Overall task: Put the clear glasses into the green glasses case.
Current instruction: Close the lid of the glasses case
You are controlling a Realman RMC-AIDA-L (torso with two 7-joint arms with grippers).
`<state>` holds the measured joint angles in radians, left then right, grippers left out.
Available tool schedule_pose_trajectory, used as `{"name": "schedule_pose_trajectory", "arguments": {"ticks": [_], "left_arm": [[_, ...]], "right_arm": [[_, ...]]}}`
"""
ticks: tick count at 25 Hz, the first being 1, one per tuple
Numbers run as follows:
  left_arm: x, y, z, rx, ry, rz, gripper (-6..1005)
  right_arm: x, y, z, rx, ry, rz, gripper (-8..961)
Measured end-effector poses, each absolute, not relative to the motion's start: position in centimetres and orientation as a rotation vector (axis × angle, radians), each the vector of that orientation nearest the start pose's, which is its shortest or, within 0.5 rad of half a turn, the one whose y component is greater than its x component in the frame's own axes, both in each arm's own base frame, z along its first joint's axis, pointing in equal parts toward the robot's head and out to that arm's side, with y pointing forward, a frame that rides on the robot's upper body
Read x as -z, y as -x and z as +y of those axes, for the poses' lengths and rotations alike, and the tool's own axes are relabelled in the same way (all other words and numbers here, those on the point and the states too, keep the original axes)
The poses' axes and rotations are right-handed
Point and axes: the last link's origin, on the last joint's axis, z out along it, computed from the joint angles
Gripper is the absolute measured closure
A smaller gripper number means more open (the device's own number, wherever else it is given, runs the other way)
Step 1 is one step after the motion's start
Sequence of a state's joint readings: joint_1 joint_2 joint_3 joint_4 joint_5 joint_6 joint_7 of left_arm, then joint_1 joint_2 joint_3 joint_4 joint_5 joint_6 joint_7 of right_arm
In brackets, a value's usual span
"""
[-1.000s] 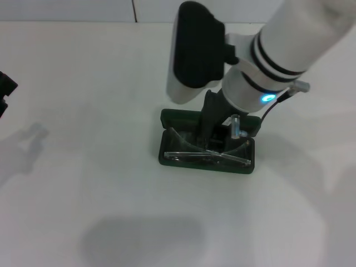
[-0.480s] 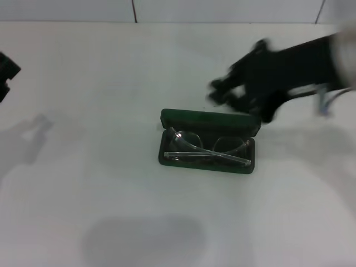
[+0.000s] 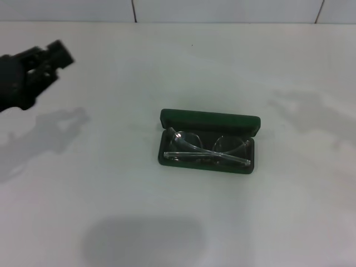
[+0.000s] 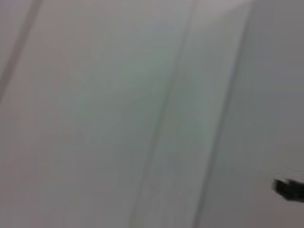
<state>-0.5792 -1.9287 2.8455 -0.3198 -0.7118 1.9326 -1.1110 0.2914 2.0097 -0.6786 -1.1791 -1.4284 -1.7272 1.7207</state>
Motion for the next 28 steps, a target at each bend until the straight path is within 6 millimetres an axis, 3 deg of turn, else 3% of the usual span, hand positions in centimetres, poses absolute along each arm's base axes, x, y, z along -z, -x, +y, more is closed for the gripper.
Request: {"name": "schedule_pose_trajectory", "arguments": {"ticks": [2, 3, 5, 7, 14, 20, 28], "left_arm": [[-6.2, 27.6, 31.3, 1.261, 2.428, -0.549, 745], [-5.6, 27.1, 32.0, 1.226, 2.474, -0.559, 745], [-4.4, 26.1, 33.2, 1.16, 2.547, -0.574, 745], [-2.7, 24.8, 34.6, 1.07, 2.627, -0.581, 745], [1.6, 21.6, 37.4, 0.855, 2.754, -0.576, 745], [4.7, 19.7, 38.1, 0.743, 2.813, -0.576, 745], [5.9, 19.0, 37.8, 0.754, 2.85, -0.606, 745]], "right_arm": [[-16.1, -24.9, 30.2, -1.198, 2.254, 0.472, 755], [-16.1, -24.9, 30.2, -1.198, 2.254, 0.472, 717], [-16.1, -27.6, 29.9, -1.261, 2.121, 0.529, 642], [-15.8, -28.2, 29.8, -1.269, 2.096, 0.537, 567], [-14.6, -29.0, 30.2, -1.271, 2.052, 0.543, 465], [-13.5, -29.5, 30.7, -1.264, 2.049, 0.553, 407], [-12.7, -30.1, 30.9, -1.25, 2.034, 0.574, 406]]}}
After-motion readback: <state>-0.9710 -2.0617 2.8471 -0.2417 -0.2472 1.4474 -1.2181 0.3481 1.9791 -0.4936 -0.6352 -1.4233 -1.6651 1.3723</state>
